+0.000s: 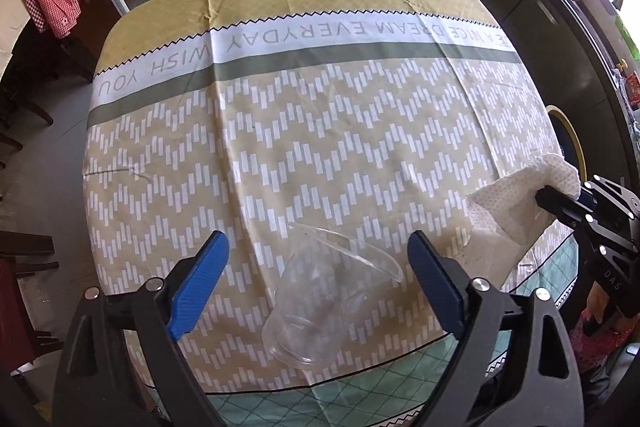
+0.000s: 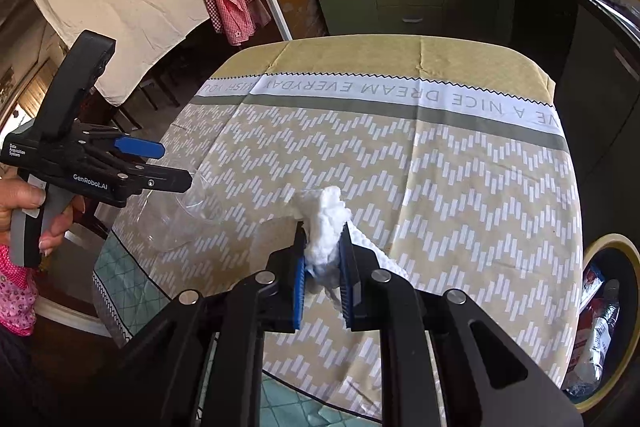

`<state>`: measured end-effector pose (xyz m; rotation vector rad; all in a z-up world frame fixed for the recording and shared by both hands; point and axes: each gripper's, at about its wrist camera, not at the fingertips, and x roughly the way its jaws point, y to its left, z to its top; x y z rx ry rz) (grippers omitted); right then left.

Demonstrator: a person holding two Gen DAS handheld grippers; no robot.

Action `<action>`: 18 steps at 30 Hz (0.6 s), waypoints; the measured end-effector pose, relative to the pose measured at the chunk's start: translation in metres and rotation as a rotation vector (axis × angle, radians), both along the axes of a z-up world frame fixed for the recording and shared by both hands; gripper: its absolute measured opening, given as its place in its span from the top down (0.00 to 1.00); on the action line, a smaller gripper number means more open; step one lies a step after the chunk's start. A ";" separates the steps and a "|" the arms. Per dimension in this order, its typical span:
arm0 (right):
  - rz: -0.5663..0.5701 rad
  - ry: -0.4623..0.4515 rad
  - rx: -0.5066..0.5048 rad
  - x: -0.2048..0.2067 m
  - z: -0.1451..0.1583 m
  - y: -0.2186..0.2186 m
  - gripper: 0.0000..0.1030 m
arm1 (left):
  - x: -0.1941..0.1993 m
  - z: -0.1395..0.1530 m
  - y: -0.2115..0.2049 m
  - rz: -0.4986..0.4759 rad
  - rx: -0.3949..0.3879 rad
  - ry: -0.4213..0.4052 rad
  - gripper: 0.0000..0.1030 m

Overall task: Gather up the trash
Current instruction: 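Grasp the clear plastic cup rim with left while right lifts the paper towel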

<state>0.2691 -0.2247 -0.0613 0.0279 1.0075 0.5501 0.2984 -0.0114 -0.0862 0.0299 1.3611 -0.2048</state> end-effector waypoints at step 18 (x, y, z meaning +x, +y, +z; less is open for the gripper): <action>0.018 -0.007 0.010 -0.012 0.008 -0.005 0.85 | -0.059 0.002 -0.042 -0.223 0.067 0.077 0.94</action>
